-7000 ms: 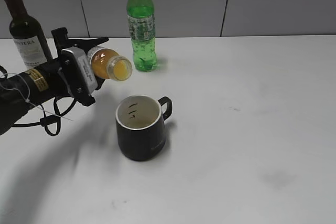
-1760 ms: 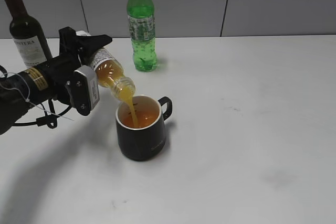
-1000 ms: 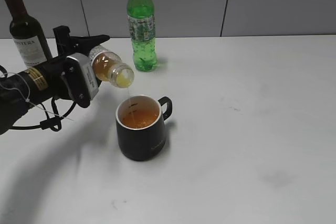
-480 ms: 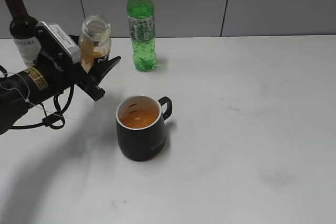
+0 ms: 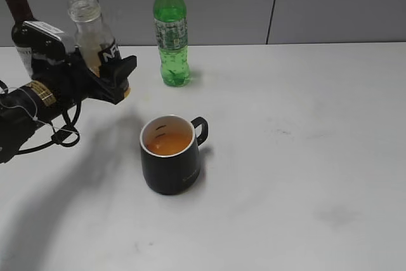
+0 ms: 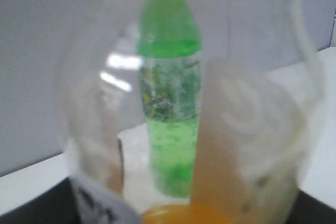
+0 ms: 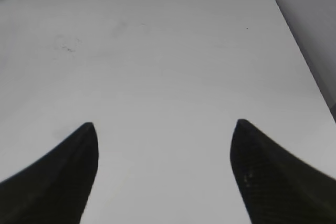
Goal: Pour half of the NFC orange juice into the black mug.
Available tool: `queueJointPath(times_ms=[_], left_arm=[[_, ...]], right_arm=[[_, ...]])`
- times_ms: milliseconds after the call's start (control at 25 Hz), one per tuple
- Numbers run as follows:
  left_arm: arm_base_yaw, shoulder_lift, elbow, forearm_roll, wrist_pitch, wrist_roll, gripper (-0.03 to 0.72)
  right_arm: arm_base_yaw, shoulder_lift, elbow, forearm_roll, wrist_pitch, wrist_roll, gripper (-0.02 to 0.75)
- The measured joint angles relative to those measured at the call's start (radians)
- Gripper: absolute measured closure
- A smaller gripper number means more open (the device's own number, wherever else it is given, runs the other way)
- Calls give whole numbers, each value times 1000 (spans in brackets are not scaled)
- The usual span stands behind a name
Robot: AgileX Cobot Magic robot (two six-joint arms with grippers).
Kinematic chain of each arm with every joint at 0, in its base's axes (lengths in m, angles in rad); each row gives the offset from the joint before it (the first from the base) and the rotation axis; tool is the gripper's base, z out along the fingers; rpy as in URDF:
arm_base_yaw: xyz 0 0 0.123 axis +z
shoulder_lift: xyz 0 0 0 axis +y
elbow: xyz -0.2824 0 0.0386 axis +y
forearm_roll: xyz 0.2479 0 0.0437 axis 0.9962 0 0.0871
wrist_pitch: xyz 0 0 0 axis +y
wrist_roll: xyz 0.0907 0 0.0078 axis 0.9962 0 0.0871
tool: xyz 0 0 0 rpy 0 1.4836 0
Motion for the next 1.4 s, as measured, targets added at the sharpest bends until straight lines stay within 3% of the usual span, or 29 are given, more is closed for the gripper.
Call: queueJointPath(times_ms=[360, 840, 1400], left_arm=[[0, 52, -5, -131, -2, -45, 219], [0, 136, -136, -155, 100, -71, 219], [0, 155, -141, -207, 206, -93, 219]], right_arm=[[0, 0, 0, 0, 0, 0, 143], [0, 0, 0, 0, 0, 0, 143], [0, 0, 0, 0, 0, 0, 143]])
